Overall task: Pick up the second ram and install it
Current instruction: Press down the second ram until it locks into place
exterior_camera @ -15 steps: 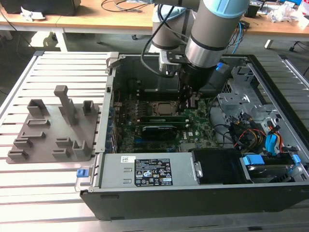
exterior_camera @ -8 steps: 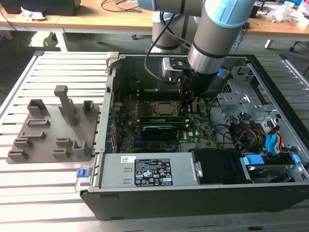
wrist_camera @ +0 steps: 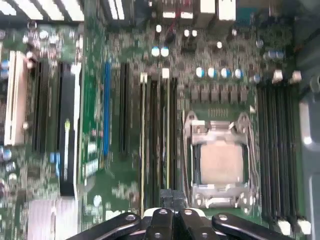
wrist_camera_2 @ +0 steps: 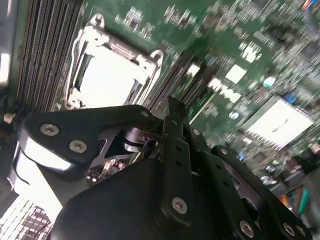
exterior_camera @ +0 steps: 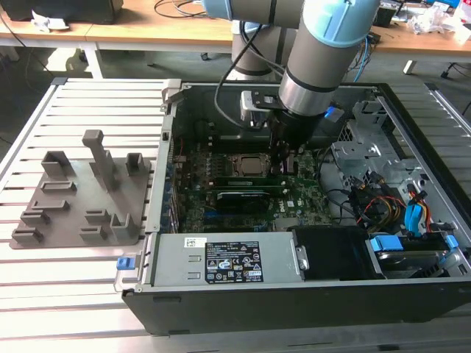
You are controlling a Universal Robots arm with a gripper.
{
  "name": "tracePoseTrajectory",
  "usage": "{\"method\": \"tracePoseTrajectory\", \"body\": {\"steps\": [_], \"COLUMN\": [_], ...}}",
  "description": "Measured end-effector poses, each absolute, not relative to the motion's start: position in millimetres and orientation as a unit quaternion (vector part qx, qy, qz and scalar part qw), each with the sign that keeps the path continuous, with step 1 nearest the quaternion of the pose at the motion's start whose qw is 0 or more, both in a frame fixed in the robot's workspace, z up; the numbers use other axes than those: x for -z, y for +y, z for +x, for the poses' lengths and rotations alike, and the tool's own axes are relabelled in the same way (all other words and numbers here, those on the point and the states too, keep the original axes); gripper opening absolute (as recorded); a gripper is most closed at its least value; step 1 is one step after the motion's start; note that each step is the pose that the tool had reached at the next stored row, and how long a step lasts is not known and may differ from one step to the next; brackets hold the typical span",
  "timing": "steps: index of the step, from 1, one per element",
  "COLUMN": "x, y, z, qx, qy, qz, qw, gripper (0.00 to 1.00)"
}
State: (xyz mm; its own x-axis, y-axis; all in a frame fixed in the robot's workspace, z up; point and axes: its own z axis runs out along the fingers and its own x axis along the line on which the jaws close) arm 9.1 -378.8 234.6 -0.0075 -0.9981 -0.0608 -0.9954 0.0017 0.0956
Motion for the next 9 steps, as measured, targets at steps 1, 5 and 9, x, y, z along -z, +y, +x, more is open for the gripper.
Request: {"method": "tracePoseTrajectory", "body": {"steps": [1, 5, 9], "x": [-234.7, -234.3, -231.8], "y": [-378.9, -378.8, -378.9], "z": [-2.2, -41.0, -58.7], "qx": [0.055, 0.053, 0.052], "qy": [-0.708, -0.708, -0.708], "qz": [0.704, 0.705, 0.705], "qw": [0.012, 0.010, 0.009], "gripper": [0.11, 0.11, 0.11]}}
